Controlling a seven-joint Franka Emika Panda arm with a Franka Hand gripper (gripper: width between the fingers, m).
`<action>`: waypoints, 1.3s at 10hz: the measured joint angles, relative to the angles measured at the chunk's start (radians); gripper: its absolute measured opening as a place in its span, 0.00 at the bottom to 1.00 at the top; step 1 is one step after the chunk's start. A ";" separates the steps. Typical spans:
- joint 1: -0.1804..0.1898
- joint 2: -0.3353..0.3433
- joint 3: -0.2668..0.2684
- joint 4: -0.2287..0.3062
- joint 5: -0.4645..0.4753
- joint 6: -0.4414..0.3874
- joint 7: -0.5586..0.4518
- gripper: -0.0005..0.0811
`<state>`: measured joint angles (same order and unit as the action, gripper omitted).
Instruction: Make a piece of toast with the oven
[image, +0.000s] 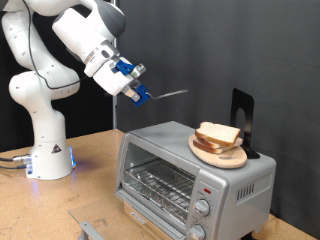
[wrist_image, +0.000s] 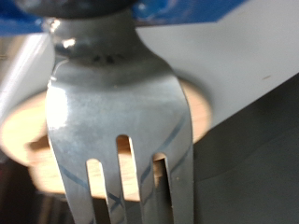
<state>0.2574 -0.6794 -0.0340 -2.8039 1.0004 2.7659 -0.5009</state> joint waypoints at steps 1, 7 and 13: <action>-0.011 0.010 0.000 -0.002 0.005 0.024 0.016 0.61; -0.126 0.080 -0.078 0.013 -0.088 -0.105 0.014 0.61; -0.203 0.145 -0.019 0.090 -0.285 -0.245 0.266 0.61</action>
<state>0.0540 -0.5342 -0.0529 -2.7135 0.7149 2.5210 -0.2345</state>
